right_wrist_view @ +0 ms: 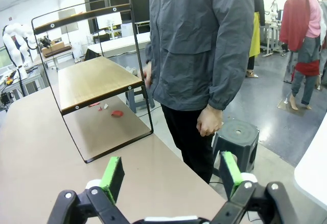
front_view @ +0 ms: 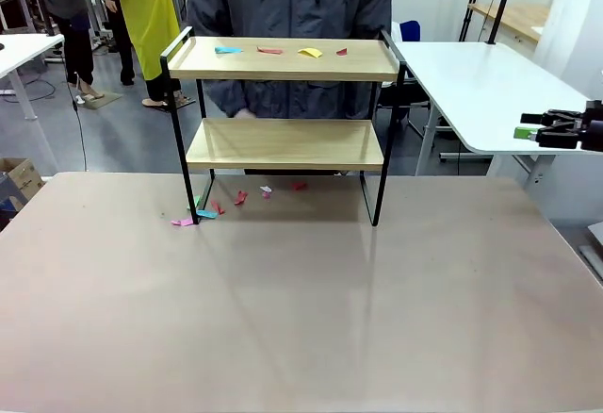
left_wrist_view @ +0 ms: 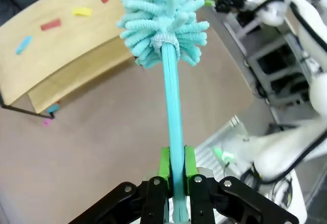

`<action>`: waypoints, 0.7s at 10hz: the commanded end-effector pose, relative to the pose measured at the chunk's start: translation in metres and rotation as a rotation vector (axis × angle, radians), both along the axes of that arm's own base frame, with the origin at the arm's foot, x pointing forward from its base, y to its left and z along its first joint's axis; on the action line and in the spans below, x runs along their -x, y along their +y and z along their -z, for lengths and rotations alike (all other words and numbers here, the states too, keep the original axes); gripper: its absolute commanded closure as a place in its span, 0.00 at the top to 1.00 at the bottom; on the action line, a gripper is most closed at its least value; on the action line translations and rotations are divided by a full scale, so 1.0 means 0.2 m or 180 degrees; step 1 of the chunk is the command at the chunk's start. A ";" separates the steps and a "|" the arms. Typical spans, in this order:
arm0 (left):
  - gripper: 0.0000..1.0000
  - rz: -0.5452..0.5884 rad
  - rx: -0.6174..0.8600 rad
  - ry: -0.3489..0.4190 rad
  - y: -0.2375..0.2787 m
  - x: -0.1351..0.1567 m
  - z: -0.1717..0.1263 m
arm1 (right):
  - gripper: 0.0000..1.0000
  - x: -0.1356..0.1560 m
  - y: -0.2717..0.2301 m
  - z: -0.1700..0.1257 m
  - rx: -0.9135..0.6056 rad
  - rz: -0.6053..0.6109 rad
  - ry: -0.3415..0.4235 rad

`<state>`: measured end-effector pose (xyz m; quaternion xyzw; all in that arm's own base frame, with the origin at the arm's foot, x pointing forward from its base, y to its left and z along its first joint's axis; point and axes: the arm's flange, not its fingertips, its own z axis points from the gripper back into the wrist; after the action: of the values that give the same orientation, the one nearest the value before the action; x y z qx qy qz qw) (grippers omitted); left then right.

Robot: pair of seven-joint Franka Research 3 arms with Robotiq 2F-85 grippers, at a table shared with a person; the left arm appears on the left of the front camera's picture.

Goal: Clean the shelf.
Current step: Clean the specific section of the Shelf indicated by the human with the Duster.

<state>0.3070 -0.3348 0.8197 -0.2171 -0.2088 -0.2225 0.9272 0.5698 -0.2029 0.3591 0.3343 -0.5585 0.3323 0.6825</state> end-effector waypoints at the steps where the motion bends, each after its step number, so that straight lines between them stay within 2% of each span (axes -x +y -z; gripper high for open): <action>1: 0.13 -0.0301 -0.0149 -0.0047 -0.16 -0.10 -0.02 | 1.00 0.00 0.01 -0.01 0.0015 0.0008 -0.0006; 2: 0.13 -0.0395 -0.0118 -0.0204 -0.21 -0.11 0.00 | 1.00 0.00 0.01 -0.01 0.0015 0.0008 -0.0006; 3: 0.13 -0.0136 -0.0219 -0.0090 -0.20 -0.12 0.02 | 1.00 0.00 0.01 -0.01 0.0015 0.0008 -0.0006; 4: 0.13 -0.0262 -0.0092 -0.0099 -0.17 -0.08 0.05 | 1.00 0.00 0.01 -0.01 0.0015 0.0008 -0.0006; 7: 0.13 -0.0207 -0.0144 -0.0088 -0.21 -0.13 0.08 | 1.00 0.00 0.01 -0.01 0.0015 0.0008 -0.0006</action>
<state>0.3305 -0.3764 0.8056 -0.1879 -0.2240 -0.2008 0.9350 0.5698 -0.2029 0.3592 0.3343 -0.5585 0.3324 0.6825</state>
